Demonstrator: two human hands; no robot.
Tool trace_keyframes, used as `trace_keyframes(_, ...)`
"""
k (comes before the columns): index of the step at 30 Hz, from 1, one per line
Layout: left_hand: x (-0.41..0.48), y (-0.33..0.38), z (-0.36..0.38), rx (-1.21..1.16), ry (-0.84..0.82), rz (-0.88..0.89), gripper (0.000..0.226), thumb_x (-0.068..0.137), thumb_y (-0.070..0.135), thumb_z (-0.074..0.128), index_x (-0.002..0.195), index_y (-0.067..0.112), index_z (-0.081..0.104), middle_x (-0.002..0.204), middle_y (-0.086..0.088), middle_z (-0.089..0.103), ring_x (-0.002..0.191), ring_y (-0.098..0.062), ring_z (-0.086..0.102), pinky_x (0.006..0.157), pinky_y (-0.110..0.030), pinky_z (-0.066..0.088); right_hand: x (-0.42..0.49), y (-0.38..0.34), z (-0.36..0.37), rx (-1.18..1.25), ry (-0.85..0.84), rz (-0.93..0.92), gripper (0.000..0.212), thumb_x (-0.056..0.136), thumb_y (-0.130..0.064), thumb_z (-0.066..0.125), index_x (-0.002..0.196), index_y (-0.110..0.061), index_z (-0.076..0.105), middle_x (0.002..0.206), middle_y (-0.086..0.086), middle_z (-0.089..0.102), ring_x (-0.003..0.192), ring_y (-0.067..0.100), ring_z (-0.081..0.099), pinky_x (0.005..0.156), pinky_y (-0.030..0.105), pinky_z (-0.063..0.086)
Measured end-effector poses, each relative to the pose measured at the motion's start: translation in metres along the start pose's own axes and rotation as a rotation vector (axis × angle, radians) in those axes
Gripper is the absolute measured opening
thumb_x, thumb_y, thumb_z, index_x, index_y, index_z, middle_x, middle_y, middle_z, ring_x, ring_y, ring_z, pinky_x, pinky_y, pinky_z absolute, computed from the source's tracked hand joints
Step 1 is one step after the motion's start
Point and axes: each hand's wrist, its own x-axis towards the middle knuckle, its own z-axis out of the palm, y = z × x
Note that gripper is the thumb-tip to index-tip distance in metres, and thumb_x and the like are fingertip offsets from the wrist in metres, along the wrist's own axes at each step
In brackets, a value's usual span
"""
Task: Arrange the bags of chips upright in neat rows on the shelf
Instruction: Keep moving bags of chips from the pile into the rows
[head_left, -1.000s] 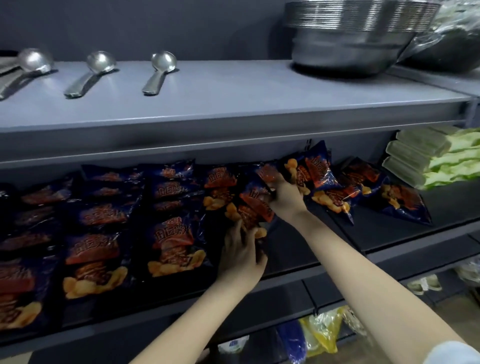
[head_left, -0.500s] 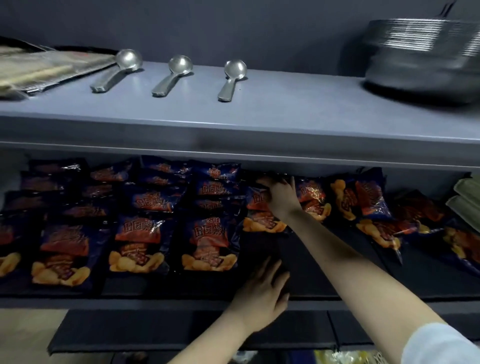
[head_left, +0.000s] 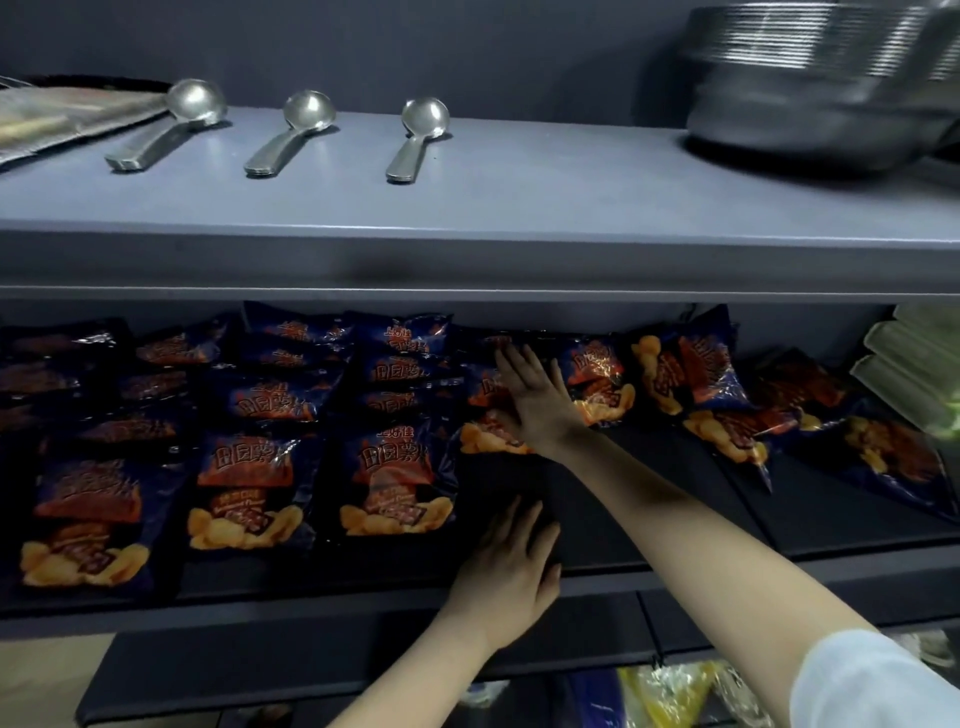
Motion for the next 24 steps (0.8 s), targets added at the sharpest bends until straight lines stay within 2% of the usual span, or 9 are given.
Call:
trace_keyframes(9,-0.003,0.002,-0.005,-0.035,0.006,0.020,0.044,0.089,0.044,0.037,0.120,0.022,0.060,0.130,-0.004,0.057,0.121,-0.024,0.054,0.095,-0.035,0.046,-0.004,0.002,0.016,-0.120,0.020,0.017,0.066,0.098,-0.047,0.021,0.142,-0.023,-0.022,0.149,-0.004,-0.030,0.137,0.016,-0.028,0.115,0.049,-0.011)
trace_keyframes(12,-0.004,0.000,-0.004,-0.037,0.008,0.020,0.044,0.090,0.045,0.036,0.120,0.022,0.059,0.132,-0.004,0.056,0.123,-0.024,0.052,0.095,-0.035,0.046,0.000,0.004,0.018,-0.129,0.009,0.031,0.066,0.099,-0.048,0.019,0.141,-0.023,-0.024,0.148,-0.004,-0.032,0.136,0.015,-0.029,0.116,0.050,-0.009)
trace_keyframes(17,-0.003,-0.001,-0.002,-0.048,0.008,0.030,0.044,0.090,0.046,0.035,0.120,0.024,0.058,0.132,-0.003,0.056,0.123,-0.023,0.052,0.095,-0.034,0.047,-0.003,0.004,0.017,-0.050,0.078,0.000,0.068,0.090,-0.057,0.005,0.145,-0.022,-0.016,0.151,-0.007,-0.023,0.139,0.014,-0.024,0.115,0.050,-0.011)
trace_keyframes(20,-0.002,-0.001,0.000,-0.088,0.015,0.028,0.044,0.089,0.046,0.036,0.121,0.024,0.055,0.133,-0.003,0.055,0.123,-0.023,0.052,0.096,-0.036,0.047,-0.006,0.010,0.008,0.058,0.190,0.023,0.065,0.094,-0.052,0.011,0.148,-0.020,-0.008,0.156,-0.006,-0.010,0.141,0.010,-0.017,0.114,0.045,-0.013)
trace_keyframes(22,-0.001,0.001,-0.003,-0.132,0.016,0.004,0.044,0.089,0.045,0.035,0.123,0.023,0.052,0.139,-0.003,0.048,0.129,-0.025,0.046,0.104,-0.037,0.040,-0.007,0.022,-0.001,0.130,0.259,0.082,0.060,0.100,-0.043,0.020,0.150,-0.016,0.000,0.158,-0.003,-0.001,0.143,0.011,-0.012,0.116,0.041,-0.012)
trace_keyframes(24,0.008,0.006,-0.010,-0.228,0.055,0.006,0.051,0.091,0.042,0.028,0.134,0.021,0.043,0.152,-0.004,0.027,0.141,-0.024,0.024,0.113,-0.033,0.013,-0.011,0.039,-0.010,0.271,0.303,0.148,0.058,0.101,-0.035,0.027,0.150,-0.013,0.005,0.159,0.003,0.003,0.145,0.015,-0.005,0.118,0.035,-0.004)
